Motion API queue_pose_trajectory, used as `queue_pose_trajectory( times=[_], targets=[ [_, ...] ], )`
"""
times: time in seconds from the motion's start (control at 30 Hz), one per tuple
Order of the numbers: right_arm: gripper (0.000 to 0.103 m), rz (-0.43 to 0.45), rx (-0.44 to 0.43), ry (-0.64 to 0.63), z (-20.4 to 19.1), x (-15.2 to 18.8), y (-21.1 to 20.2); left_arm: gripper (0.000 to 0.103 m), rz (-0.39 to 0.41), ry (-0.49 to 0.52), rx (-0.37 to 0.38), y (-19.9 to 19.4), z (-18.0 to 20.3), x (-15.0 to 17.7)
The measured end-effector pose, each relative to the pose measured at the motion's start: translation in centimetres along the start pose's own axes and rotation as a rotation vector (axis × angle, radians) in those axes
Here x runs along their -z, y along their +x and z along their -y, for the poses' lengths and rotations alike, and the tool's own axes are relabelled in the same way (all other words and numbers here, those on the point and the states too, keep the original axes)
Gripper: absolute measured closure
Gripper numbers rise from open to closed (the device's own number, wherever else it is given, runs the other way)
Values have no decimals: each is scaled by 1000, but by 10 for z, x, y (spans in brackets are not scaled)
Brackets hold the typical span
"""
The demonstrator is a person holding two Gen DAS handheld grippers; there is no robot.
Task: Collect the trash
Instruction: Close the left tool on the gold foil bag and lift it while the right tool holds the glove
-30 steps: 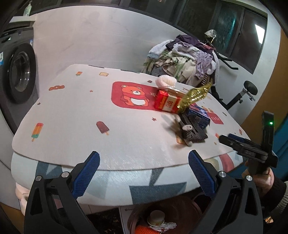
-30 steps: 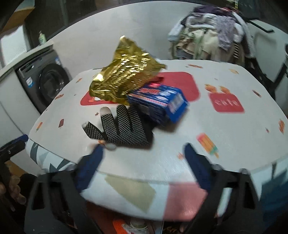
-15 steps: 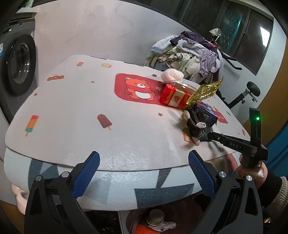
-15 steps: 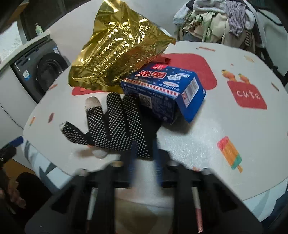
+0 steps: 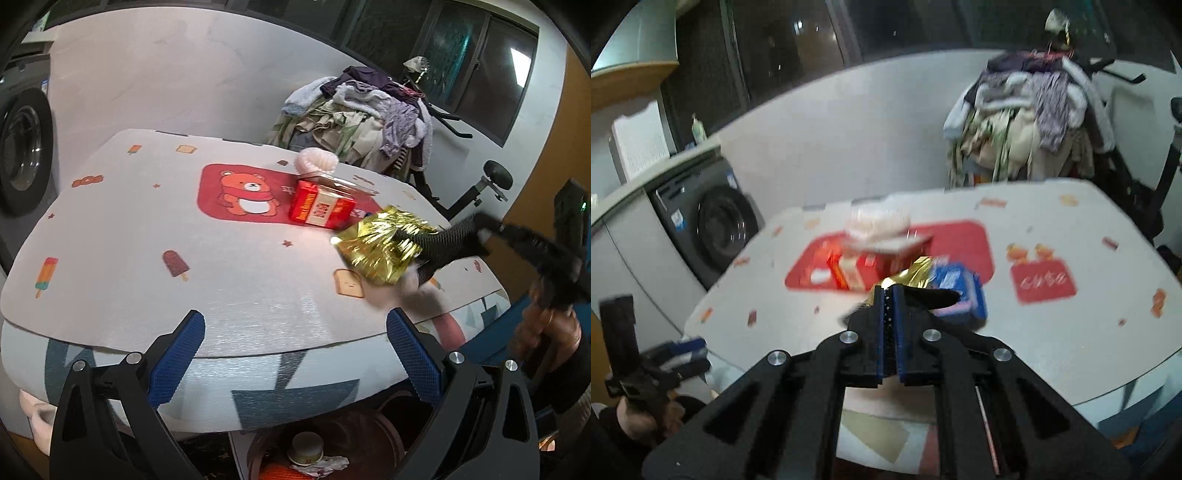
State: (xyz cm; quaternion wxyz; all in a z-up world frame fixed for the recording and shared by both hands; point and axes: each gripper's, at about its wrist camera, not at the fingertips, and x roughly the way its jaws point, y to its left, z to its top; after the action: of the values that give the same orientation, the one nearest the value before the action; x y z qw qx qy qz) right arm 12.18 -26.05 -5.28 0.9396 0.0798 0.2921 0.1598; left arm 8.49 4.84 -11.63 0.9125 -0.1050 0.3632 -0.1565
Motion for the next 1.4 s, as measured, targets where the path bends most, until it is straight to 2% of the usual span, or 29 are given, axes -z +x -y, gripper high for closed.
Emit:
queue_pose_trajectory(
  times=[0.17,0.3,0.67,0.8,0.93,1.0,1.03,1.07,1.1,1.13,1.17,1.4],
  targets=[
    [94,103,43,-7,6,-20,-32,7,-13,23,26,6,14,-3],
    [94,137,82,-14,12,-24,-46,7,-38,49,48,15,29,-7],
    [94,164,175,9,35,-16,-68,7,-129,321,59,85,111,-13],
    [94,163,179,50,50,-8,-71,7,-162,445,-1,118,136,-8],
    [94,159,191,78,60,-3,-72,7,-183,498,-74,150,143,-13],
    [94,157,193,92,66,0,-72,11,-181,513,-103,162,146,-17],
    [94,155,191,95,68,2,-71,19,-184,519,-110,166,147,-20],
    [94,152,190,95,69,3,-71,33,-192,525,-113,171,150,-22],
    [94,149,190,94,69,5,-70,42,-201,526,-108,173,151,-25],
    [94,146,189,95,69,7,-70,63,-214,520,-96,175,152,-28],
    [94,144,186,97,69,8,-69,71,-214,516,-94,173,152,-31],
    [94,120,153,78,55,15,-70,84,-154,424,25,117,138,-51]
  ],
)
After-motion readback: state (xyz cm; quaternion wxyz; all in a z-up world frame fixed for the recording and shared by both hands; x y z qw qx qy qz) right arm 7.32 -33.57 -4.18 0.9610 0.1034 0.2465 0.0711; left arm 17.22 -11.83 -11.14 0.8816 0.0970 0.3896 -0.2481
